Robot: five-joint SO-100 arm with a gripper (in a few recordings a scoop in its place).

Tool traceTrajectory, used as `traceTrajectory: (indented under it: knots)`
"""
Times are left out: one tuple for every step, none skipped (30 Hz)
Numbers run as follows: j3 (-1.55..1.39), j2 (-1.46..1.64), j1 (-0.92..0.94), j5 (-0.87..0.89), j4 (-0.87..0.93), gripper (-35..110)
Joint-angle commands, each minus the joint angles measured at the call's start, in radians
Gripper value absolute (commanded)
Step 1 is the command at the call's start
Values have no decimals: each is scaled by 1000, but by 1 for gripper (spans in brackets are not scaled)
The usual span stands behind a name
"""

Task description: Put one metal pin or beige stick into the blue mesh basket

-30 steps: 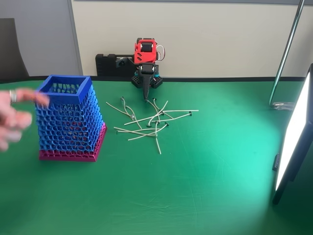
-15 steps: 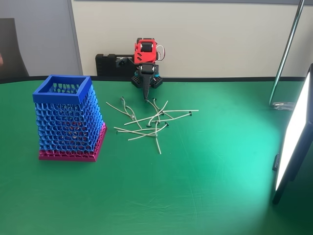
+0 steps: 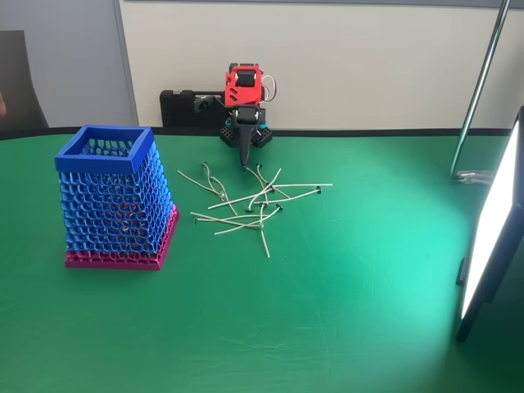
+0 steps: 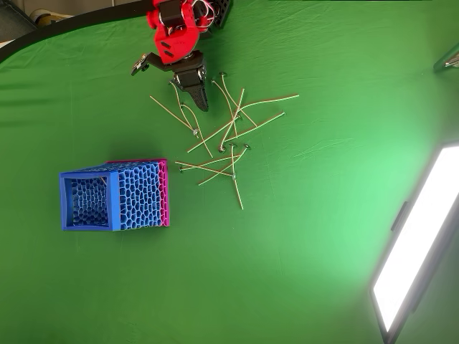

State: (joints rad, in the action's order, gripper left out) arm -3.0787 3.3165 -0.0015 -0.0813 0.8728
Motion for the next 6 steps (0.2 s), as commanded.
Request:
traceTrajectory:
  knots:
    - [-3, 8, 6, -5, 2, 1]
    - [-3, 8, 6, -5, 2, 1]
    - [-3, 8, 6, -5, 2, 1]
    - [-3, 8, 6, -3, 2, 1]
    - [-3, 8, 6, -3, 2, 1]
    - [-3, 8, 6, -3, 2, 1]
